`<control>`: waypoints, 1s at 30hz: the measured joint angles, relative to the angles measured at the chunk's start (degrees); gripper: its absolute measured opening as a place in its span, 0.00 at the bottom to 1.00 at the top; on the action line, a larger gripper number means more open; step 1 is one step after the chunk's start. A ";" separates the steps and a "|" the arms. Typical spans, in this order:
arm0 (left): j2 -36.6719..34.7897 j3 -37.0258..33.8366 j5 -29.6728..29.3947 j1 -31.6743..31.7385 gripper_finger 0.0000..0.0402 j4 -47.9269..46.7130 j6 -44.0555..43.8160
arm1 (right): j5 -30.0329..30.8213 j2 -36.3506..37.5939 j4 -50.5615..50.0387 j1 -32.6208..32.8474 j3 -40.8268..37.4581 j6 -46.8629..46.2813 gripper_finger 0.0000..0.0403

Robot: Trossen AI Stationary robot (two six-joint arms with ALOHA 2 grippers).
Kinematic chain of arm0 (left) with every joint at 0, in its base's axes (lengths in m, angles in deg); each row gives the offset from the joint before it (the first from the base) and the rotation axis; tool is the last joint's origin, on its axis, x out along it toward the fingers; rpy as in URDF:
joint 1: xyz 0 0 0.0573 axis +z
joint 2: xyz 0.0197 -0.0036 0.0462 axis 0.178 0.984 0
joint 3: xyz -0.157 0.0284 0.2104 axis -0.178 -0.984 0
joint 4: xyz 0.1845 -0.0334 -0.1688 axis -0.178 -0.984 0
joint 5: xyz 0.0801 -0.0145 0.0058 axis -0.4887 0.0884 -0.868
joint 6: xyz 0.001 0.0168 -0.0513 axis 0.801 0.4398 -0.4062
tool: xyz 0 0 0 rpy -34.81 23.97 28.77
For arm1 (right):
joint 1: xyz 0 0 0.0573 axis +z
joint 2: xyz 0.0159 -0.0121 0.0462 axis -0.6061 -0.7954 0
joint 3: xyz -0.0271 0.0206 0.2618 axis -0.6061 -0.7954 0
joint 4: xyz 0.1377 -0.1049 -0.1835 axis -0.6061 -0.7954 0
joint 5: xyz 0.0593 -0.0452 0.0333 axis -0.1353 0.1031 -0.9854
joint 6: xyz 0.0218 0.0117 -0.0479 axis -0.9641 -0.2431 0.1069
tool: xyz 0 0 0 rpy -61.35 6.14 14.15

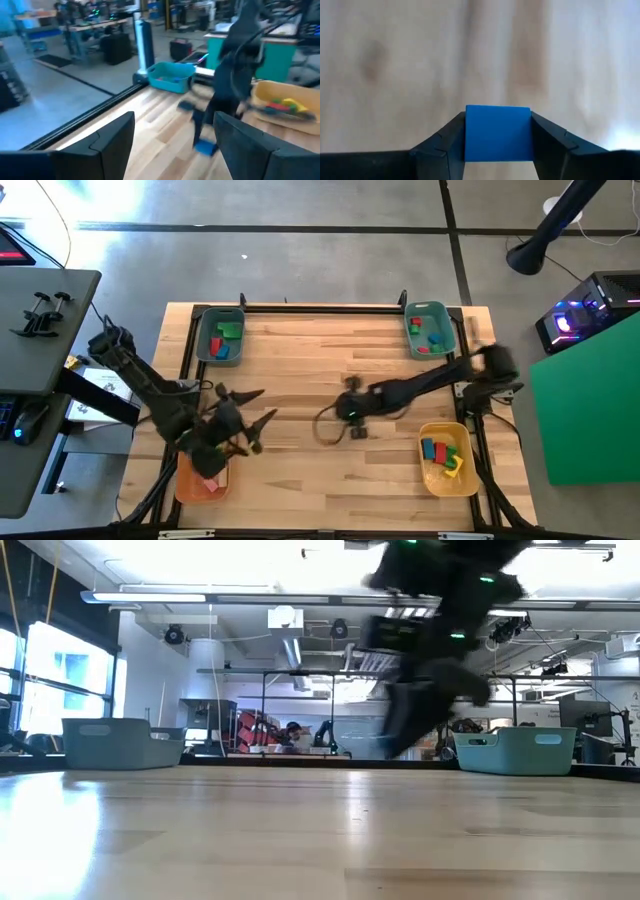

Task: Sort blocks by size
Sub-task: Put the blue semicircle block into the green bin

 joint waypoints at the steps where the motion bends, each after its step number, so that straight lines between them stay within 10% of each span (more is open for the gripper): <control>1: 0.49 0.00 0.97 1.59 0.64 0.12 -0.01 | 0.33 3.64 -0.44 -0.73 -3.72 -1.37 0.41; 7: 5.12 -0.02 12.05 13.69 0.64 0.13 1.63 | 7.50 27.59 -7.11 -8.63 -17.64 -11.59 0.41; 13: 10.93 -0.09 29.52 28.61 0.64 13.21 18.23 | 13.93 40.62 -15.15 -30.37 -18.61 -15.93 0.41; 20: 19.23 -0.09 54.70 38.83 0.64 43.42 36.88 | 2.56 35.59 -14.70 -57.14 -18.63 -11.12 0.41; 30: 22.61 -0.09 62.22 43.49 0.64 39.68 29.53 | 1.99 24.63 -15.08 -62.77 -17.43 -7.99 0.51</control>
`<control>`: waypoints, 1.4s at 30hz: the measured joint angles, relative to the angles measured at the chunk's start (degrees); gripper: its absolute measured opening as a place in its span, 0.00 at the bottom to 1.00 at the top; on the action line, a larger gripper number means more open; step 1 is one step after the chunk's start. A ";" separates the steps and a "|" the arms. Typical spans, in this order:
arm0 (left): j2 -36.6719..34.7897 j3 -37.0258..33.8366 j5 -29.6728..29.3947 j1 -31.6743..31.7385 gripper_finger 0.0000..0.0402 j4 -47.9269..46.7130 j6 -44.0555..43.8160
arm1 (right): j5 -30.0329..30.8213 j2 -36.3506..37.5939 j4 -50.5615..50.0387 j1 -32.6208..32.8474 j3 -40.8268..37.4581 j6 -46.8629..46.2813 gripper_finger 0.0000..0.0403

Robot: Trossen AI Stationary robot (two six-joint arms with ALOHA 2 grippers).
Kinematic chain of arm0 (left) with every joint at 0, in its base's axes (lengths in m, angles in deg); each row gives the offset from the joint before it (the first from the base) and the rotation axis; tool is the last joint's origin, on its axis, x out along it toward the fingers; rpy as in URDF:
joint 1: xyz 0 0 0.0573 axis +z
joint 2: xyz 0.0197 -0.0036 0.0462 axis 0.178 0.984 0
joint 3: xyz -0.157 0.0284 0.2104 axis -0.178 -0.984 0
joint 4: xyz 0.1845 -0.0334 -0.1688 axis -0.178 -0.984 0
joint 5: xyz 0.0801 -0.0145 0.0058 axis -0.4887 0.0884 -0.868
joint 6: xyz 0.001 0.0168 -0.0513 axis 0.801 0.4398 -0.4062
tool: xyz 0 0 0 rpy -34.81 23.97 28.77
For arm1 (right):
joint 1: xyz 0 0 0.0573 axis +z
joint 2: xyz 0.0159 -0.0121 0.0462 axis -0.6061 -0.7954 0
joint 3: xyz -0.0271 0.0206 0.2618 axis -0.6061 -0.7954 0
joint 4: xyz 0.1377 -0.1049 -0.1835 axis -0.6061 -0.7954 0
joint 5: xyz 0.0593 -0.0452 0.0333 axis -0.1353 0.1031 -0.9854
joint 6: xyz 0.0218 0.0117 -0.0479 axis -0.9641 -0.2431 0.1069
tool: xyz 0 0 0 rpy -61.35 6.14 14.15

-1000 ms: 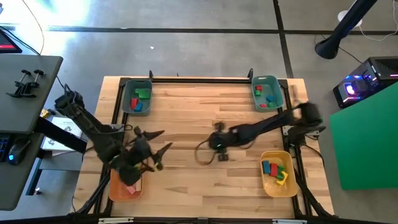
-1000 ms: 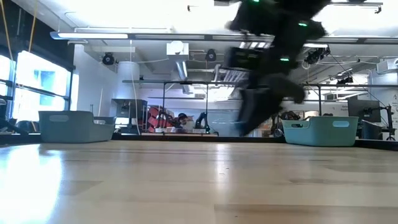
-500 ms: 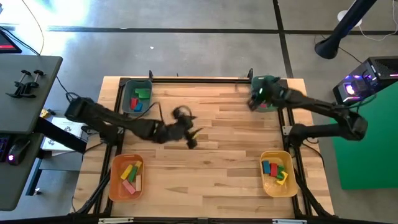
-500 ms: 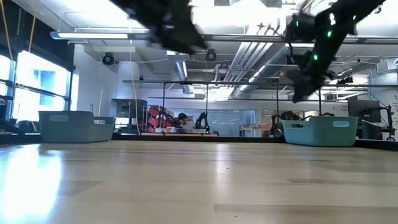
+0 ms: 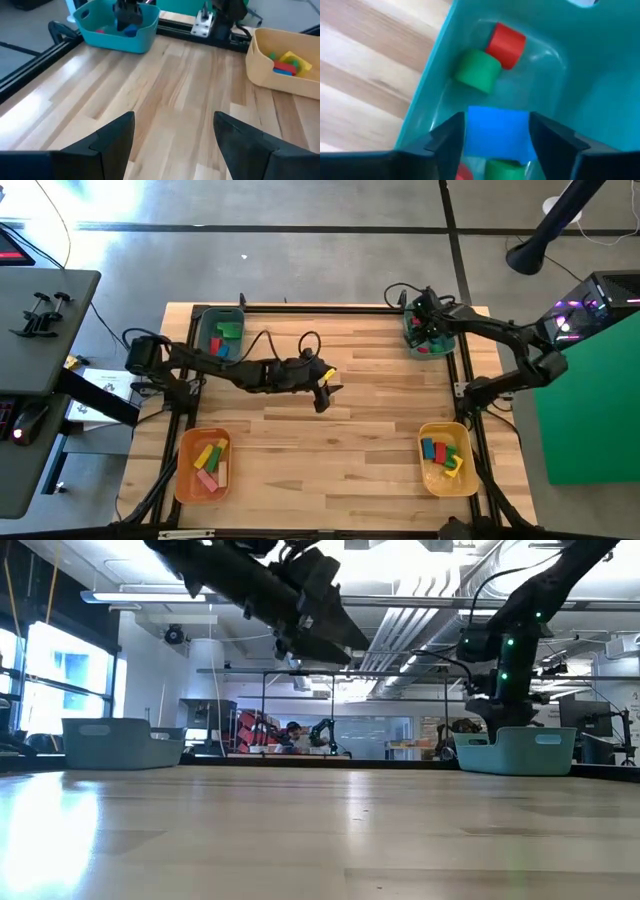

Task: Sort blocks by size
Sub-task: Put the blue semicircle block into the green bin, then return to Home Position

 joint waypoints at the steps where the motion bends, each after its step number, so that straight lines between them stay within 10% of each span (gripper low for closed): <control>1: 0.00 0.00 -0.35 -0.04 0.64 -0.10 -0.15 | 0.03 -0.44 -0.16 -0.02 0.40 0.51 0.55; 11: -4.56 0.00 -9.16 -2.39 0.63 -5.07 -1.17 | 2.18 7.50 -5.00 3.53 2.47 0.41 0.62; 17: -10.45 -2.24 -19.60 -5.83 0.59 -4.36 3.11 | -17.24 23.09 4.12 15.20 -6.10 -1.47 0.63; 29: -31.02 -32.13 -4.05 0.94 0.58 24.80 -1.83 | -28.89 54.06 38.86 41.39 -34.31 -11.32 0.63; 42: -41.43 -43.12 -4.06 2.42 0.58 31.55 -4.62 | -30.64 72.75 41.81 50.50 -39.78 -6.72 0.63</control>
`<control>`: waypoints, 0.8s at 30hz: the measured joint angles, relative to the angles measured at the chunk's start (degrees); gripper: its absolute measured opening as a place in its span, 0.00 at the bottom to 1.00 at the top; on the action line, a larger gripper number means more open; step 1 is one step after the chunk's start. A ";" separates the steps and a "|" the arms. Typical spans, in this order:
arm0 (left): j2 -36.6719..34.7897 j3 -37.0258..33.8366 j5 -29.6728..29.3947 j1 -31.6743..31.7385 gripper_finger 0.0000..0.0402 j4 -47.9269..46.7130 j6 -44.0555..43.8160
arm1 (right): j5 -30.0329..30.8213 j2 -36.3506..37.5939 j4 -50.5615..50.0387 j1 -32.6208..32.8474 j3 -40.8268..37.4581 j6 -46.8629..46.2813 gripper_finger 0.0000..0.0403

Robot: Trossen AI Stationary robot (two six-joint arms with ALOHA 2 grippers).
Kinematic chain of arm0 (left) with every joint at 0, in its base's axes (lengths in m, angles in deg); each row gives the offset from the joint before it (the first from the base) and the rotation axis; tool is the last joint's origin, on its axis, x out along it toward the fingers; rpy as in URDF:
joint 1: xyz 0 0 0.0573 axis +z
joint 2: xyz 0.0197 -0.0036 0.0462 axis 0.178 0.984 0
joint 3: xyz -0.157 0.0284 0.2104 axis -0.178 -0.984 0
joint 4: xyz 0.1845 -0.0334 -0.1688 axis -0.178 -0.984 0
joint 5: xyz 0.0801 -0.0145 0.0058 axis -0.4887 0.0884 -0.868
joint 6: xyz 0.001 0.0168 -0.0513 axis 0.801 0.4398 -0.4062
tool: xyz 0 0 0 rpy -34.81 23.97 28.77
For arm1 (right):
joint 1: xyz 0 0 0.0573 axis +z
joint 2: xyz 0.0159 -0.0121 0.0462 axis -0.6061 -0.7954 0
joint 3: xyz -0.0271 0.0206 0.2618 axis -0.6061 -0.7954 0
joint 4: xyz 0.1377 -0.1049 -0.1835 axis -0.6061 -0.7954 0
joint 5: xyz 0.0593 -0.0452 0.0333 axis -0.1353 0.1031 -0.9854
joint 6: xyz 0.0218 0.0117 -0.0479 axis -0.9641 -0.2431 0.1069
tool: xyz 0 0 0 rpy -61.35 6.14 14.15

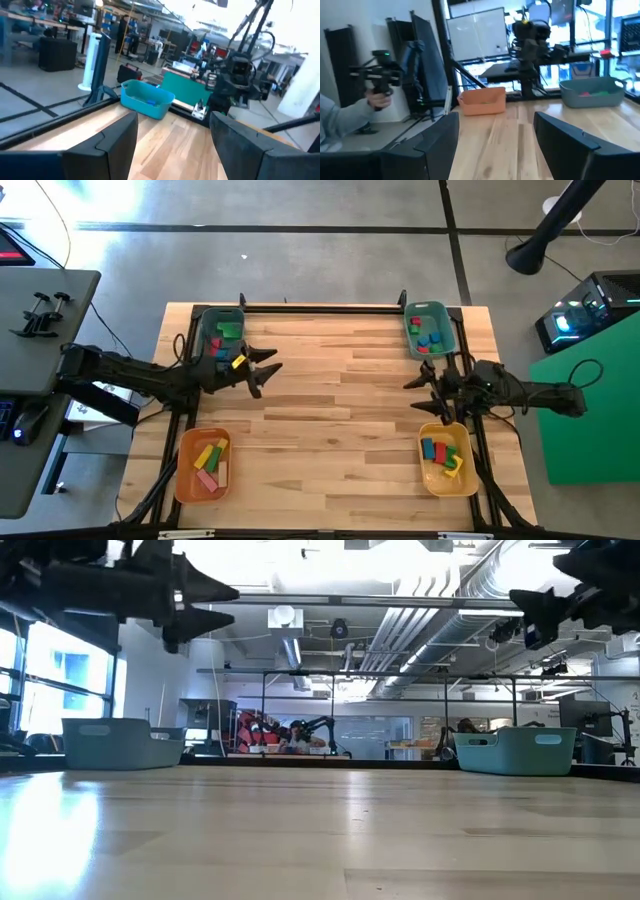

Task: Sort blocks by size
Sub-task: Return to Home Position

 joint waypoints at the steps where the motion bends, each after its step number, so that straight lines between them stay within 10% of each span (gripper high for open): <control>1: -1.28 -0.79 0.03 0.23 0.58 0.08 -0.03 | -0.11 1.23 -0.72 0.33 0.00 0.32 0.63; 12: -21.63 -12.54 7.90 4.59 0.58 0.56 -1.58 | 0.76 5.34 -8.04 1.66 -0.04 1.16 0.63; 24: -37.93 -12.81 23.03 12.32 0.58 -23.69 6.68 | 7.80 5.32 -11.38 1.65 -0.04 -2.04 0.63</control>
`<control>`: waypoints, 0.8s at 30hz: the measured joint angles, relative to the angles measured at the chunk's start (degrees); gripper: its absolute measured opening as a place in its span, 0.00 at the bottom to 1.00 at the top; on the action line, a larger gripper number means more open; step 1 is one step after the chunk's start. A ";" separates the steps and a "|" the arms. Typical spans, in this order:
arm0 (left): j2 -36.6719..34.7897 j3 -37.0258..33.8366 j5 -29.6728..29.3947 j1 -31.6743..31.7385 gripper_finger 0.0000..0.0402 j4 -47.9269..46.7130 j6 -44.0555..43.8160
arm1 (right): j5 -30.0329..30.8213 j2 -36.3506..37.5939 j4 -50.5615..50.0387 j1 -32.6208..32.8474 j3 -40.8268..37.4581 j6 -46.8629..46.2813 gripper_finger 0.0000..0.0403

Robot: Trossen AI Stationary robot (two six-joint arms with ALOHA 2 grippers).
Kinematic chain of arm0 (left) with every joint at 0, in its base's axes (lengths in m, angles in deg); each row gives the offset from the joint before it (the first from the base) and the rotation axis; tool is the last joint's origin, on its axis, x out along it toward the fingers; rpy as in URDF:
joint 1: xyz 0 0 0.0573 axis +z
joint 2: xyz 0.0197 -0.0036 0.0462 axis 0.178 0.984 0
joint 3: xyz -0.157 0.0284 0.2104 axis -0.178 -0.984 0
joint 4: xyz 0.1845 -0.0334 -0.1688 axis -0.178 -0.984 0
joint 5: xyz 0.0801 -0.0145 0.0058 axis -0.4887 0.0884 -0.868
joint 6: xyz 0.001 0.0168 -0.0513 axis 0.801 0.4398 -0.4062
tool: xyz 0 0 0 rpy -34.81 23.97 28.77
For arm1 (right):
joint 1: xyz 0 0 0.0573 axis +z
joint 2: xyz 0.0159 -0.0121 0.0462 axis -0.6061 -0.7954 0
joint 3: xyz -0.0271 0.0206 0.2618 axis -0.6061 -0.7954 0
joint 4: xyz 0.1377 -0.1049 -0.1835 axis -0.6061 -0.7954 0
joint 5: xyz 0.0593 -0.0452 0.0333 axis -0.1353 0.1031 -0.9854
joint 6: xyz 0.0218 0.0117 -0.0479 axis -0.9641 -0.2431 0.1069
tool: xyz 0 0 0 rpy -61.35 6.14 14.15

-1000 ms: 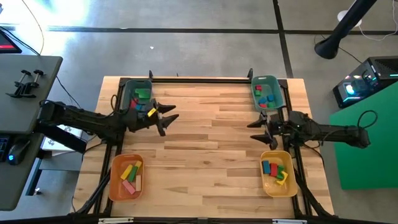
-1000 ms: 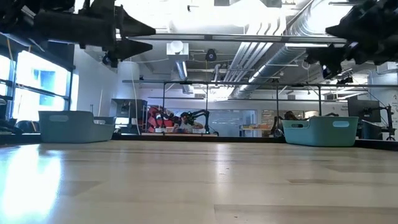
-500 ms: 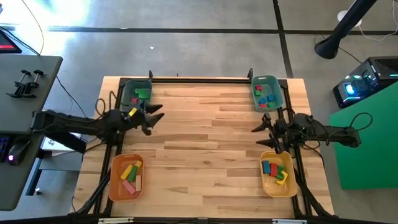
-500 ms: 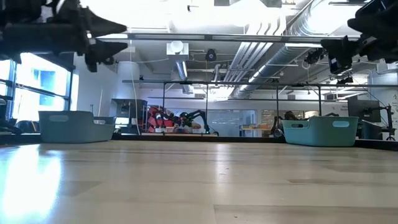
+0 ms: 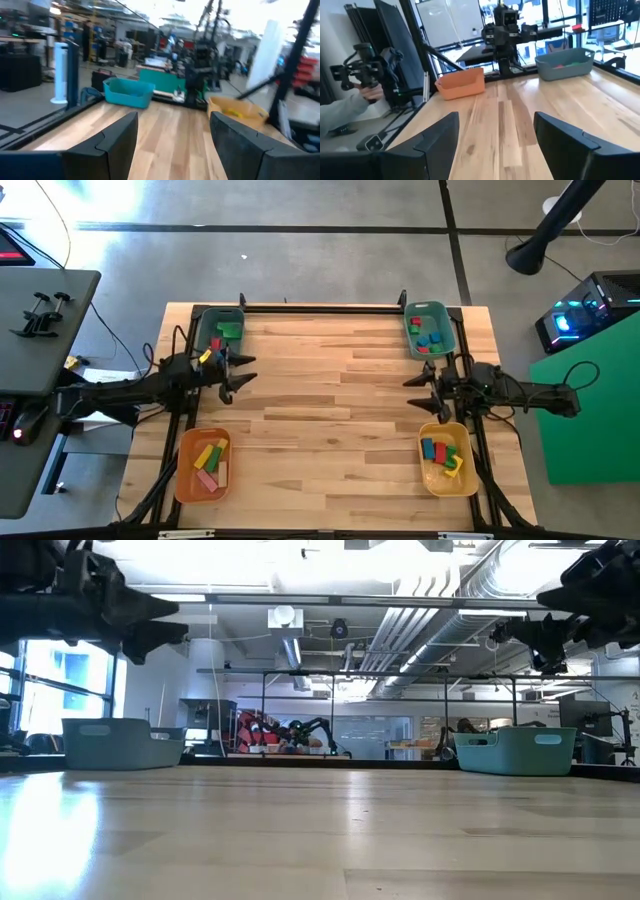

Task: Sort blocks by size
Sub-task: Return to Home Position

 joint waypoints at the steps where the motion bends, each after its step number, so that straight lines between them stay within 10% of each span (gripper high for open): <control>1: -1.07 0.00 1.22 0.19 0.58 -1.65 0.49 | -0.02 0.00 -0.44 0.00 0.00 0.00 0.63; 19: -16.68 7.58 -1.37 0.27 0.58 -32.37 2.89 | 2.20 0.46 3.28 1.79 2.32 1.95 0.63; 24: -16.68 7.69 -1.54 0.25 0.58 -33.19 2.75 | 12.92 0.44 4.00 5.09 0.41 4.21 0.63</control>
